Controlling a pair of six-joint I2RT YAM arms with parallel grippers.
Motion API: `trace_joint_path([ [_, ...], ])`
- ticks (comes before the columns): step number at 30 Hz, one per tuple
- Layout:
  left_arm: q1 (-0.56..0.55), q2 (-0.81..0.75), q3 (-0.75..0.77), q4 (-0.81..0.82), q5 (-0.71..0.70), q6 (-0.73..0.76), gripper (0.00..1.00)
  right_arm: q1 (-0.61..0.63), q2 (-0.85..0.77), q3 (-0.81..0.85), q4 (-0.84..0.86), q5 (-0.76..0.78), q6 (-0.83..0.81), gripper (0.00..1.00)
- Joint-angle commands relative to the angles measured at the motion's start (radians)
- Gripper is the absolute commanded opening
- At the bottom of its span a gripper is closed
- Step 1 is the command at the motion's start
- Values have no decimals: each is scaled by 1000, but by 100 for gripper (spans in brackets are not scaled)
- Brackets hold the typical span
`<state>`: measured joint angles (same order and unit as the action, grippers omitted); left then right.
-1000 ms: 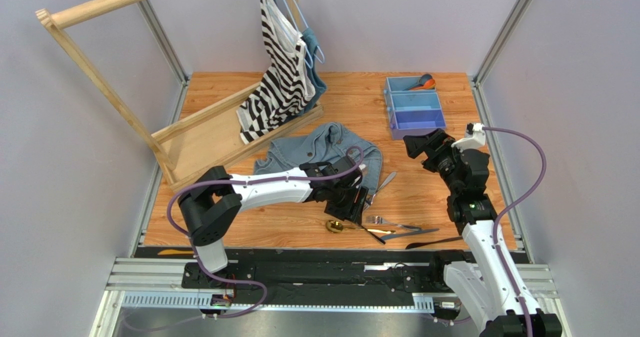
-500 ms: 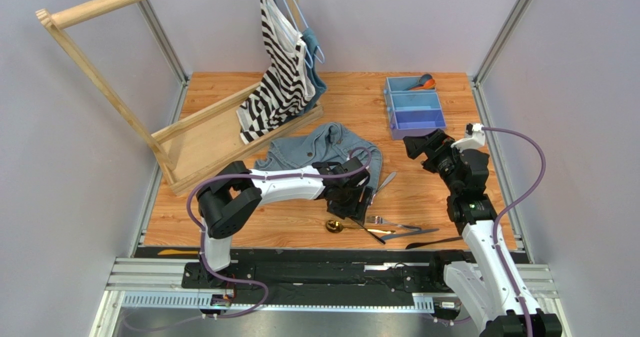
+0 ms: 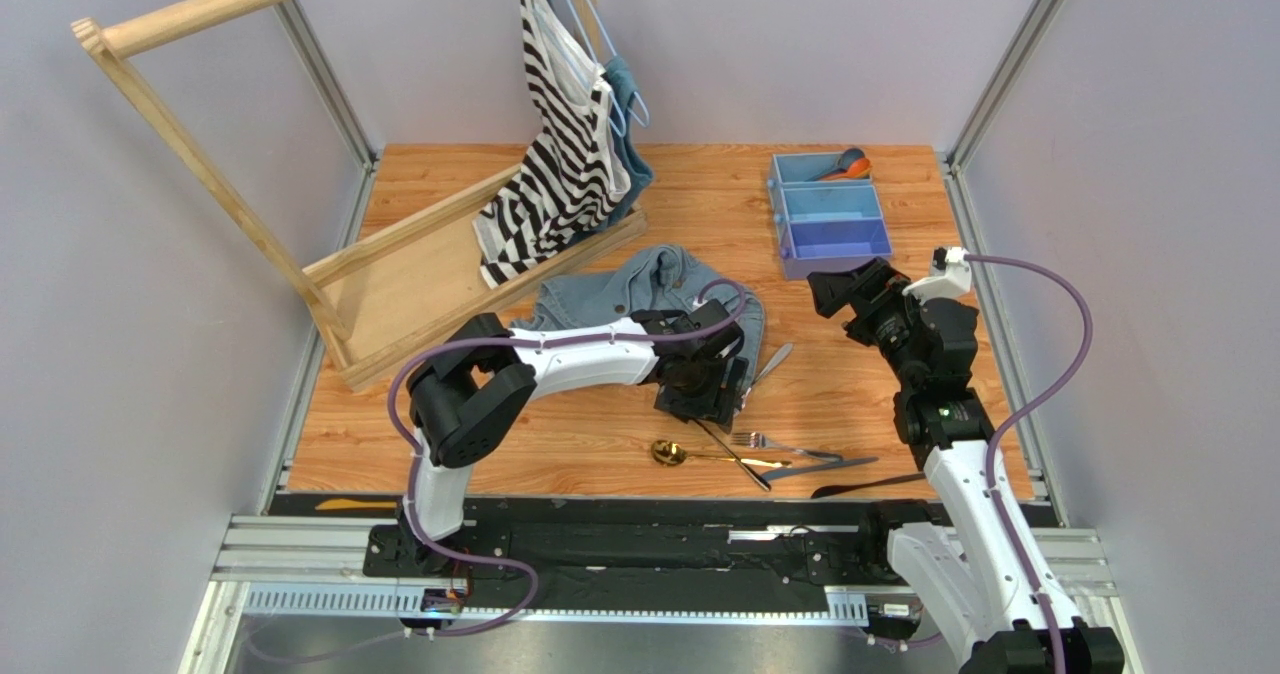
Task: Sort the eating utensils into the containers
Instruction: Pick up the spoon from the center of the board.
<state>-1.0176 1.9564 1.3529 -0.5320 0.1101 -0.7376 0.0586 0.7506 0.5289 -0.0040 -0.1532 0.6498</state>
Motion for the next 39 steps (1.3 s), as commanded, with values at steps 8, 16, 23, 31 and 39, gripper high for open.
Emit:
trace_joint_path([
  [8,20,70,130,-138,-67,40,71,7,-7,-3,27,29,-30,95],
  [16,20,116,183,-197,-90,69,68,7,-7,-6,33,23,-30,97],
  [23,19,139,222,-246,-109,86,62,7,-5,-9,32,24,-35,100],
  [31,8,194,304,-296,-138,104,57,6,-4,-12,36,23,-35,100],
  [39,-10,222,361,-352,-158,121,57,7,-5,-15,38,21,-35,100],
])
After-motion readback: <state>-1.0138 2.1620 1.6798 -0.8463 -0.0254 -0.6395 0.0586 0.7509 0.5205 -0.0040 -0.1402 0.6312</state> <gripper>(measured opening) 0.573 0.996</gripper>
